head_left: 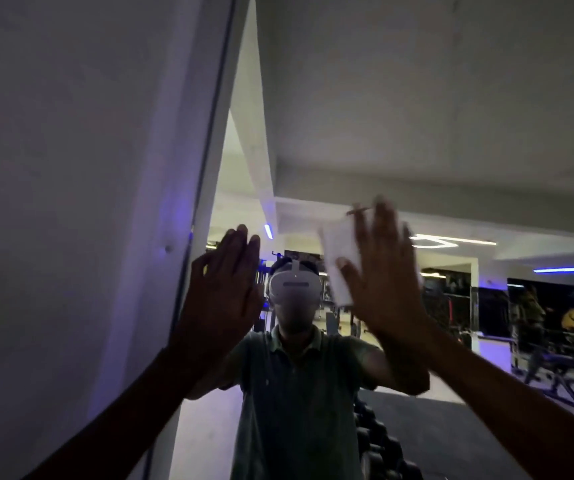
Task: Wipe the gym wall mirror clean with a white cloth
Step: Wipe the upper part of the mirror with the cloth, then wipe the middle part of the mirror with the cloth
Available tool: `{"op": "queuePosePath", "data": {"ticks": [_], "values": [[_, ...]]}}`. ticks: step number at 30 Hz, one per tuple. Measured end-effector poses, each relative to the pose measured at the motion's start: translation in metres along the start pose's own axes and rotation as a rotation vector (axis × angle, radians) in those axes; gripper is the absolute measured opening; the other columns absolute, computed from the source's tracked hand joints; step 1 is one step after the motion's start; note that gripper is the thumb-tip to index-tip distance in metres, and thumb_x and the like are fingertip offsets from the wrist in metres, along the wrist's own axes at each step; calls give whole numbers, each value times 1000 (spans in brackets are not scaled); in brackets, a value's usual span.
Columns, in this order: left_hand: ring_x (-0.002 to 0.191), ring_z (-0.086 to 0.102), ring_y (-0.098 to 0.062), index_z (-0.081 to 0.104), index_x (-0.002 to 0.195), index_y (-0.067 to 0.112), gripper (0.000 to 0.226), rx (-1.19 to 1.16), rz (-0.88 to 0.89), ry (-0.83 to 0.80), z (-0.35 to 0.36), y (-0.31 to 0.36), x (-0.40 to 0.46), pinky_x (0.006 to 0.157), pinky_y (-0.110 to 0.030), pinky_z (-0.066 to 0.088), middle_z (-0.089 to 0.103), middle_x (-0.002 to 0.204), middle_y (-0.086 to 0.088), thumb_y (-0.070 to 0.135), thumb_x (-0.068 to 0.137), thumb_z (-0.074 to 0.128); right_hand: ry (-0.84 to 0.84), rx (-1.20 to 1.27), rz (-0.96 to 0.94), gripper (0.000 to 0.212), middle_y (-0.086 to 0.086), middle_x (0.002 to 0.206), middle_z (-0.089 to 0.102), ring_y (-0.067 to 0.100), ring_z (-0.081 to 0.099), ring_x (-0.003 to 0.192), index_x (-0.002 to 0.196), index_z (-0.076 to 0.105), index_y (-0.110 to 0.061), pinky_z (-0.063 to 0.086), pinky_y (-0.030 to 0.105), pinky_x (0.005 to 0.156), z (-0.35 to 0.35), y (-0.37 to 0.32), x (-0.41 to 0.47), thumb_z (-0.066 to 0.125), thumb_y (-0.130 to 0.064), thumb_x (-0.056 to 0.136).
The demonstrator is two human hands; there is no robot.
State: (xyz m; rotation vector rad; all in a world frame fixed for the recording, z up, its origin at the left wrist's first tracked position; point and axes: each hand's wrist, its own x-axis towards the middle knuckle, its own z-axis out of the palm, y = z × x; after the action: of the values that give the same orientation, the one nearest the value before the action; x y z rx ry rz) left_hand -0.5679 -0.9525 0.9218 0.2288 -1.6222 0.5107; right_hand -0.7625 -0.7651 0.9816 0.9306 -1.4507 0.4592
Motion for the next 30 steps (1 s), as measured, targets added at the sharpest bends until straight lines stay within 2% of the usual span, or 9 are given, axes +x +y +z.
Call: {"op": "queuePosePath", "data": {"ticks": [4,10,13,15,18,20,24,28,30], "values": [[138,55,-33,62,140,3,47,-47,53,84,-8,-14,10,105,-49,46,57,151,-16,21,98,50,41,34,459,85,24,174,-4,42,-1,162,169,6,-12,12,65,128,-12,23,53,13,-64,102],[90,58,-29,65,106,13,16,-129,-19,75,-20,-17,44,77,-48,49,62,102,-2,14,90,64,-26,180,149,70,10,174,-11,27,-7,163,168,6,-13,-15,44,128,-10,-43,73,25,-41,106],[88,59,-27,67,102,15,16,-140,-126,34,-25,-13,68,76,-41,52,62,98,-2,25,89,65,24,446,245,56,9,177,5,22,1,164,159,40,-9,-5,35,128,-22,-35,85,49,-5,104],[96,62,-28,68,112,15,26,-178,-157,-48,-29,-5,84,83,-39,49,65,103,-3,32,93,61,48,477,215,45,12,175,17,27,11,163,141,57,-8,7,34,126,-30,-27,86,64,1,97],[110,62,-22,66,128,16,34,-437,-306,-169,-42,14,100,92,-32,44,68,116,-2,32,98,67,54,451,166,28,17,149,59,36,53,141,112,66,-10,37,49,122,-43,-16,90,81,-8,88],[113,64,-17,61,138,18,51,-583,-401,-216,-49,26,110,91,-27,46,68,123,-1,38,94,76,66,507,187,26,9,112,75,33,70,103,100,67,-14,55,46,94,-63,-13,99,87,-17,84],[88,70,0,64,130,22,46,-961,-542,-221,-65,39,138,62,-9,50,73,110,6,34,89,82,-19,727,228,25,-4,90,77,18,72,90,81,66,-28,56,38,81,-98,-12,128,91,-23,80],[67,73,-12,75,116,-3,27,-1088,-651,-112,-70,37,174,52,-22,57,76,102,-15,13,94,77,37,676,229,23,-5,93,78,18,74,92,90,69,-28,58,37,83,-106,-1,161,88,-37,82],[81,74,-23,77,114,0,28,-905,-645,64,-71,30,195,67,-36,62,77,103,-19,19,93,72,117,493,222,32,-5,100,79,23,73,94,108,67,-25,53,34,81,-109,10,172,81,-46,89]]}}
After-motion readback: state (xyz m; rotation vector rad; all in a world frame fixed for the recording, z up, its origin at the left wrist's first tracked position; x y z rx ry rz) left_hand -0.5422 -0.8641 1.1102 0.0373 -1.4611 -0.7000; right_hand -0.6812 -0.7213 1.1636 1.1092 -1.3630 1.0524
